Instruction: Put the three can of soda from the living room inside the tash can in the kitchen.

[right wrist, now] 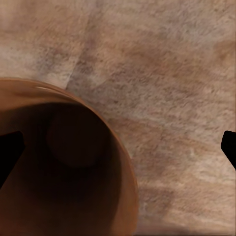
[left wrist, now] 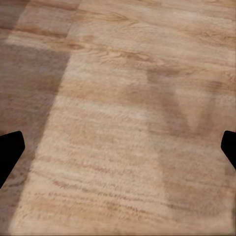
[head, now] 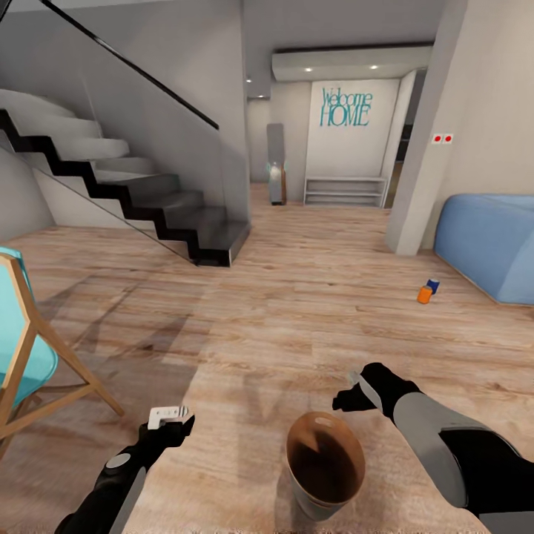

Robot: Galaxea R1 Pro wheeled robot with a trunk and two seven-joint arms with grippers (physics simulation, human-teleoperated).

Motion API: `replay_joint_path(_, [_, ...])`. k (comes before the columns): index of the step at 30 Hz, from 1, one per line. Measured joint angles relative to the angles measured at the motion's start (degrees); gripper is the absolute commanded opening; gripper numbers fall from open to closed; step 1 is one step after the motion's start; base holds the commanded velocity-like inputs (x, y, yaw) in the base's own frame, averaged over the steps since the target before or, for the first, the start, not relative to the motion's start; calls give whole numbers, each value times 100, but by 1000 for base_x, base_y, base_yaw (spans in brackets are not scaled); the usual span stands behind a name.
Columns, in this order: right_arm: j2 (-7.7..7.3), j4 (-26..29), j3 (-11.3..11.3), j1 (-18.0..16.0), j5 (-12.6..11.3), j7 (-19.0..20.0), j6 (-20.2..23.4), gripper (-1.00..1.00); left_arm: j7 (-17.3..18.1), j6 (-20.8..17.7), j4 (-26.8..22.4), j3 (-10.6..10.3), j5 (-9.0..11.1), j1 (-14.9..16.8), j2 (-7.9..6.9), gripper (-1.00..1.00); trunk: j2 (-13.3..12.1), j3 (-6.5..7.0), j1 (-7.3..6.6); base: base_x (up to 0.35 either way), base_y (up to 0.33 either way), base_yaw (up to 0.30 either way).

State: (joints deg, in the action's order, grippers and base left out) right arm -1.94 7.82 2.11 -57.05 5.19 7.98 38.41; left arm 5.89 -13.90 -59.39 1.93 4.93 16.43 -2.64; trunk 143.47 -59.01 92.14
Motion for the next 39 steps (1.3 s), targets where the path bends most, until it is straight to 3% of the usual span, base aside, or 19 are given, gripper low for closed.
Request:
replay_joint_path(15, [-2, 8, -5, 10, 14, -20, 8, 100, 0, 1, 5, 0, 1, 0, 0, 100, 20, -332, 39, 0, 0, 0])
replay_joint_path(26, [6, 9, -1, 10, 24, -30, 8, 100, -8, 1, 7, 0, -1, 0, 0, 100, 21, -333, 38, 0, 0, 0])
replay_joint_path(39, [3, 9, 2, 10, 26, -34, 8, 100, -9, 1, 7, 0, -1, 0, 7, 100, 38, -620, 72, 0, 0, 0])
